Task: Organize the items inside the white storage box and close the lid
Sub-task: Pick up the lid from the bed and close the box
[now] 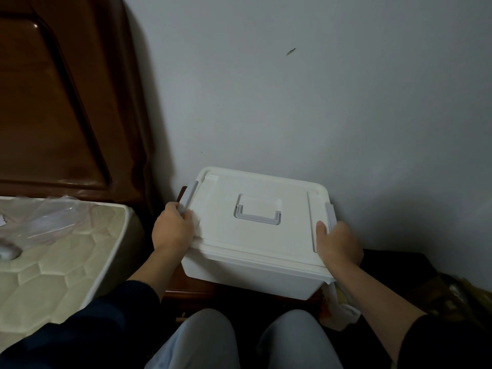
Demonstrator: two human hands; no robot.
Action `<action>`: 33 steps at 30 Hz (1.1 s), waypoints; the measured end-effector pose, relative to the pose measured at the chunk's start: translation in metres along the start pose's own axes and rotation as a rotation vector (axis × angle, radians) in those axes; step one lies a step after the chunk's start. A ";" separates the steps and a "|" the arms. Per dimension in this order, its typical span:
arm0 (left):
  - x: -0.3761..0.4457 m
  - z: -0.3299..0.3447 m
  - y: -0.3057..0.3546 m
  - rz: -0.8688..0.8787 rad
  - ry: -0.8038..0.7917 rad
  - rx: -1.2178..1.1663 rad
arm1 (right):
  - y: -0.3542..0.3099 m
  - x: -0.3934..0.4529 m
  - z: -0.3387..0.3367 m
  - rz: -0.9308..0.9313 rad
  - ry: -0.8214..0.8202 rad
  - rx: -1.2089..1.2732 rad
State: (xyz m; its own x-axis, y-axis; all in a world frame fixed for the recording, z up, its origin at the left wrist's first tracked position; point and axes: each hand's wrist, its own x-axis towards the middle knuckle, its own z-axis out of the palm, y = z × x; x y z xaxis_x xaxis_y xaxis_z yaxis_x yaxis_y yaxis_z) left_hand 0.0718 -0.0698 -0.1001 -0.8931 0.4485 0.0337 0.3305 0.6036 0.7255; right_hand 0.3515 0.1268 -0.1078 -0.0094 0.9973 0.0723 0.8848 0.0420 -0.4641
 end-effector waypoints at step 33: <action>0.017 -0.004 -0.006 -0.036 -0.063 0.026 | -0.047 0.032 0.008 -0.178 -0.078 -0.130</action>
State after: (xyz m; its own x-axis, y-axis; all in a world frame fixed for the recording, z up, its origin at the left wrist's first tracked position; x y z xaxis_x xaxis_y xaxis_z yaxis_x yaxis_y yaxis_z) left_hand 0.0531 -0.0685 -0.1014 -0.8841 0.4660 -0.0360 0.3069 0.6370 0.7072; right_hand 0.3057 0.1574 -0.0908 -0.2021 0.9767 0.0719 0.9185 0.2145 -0.3321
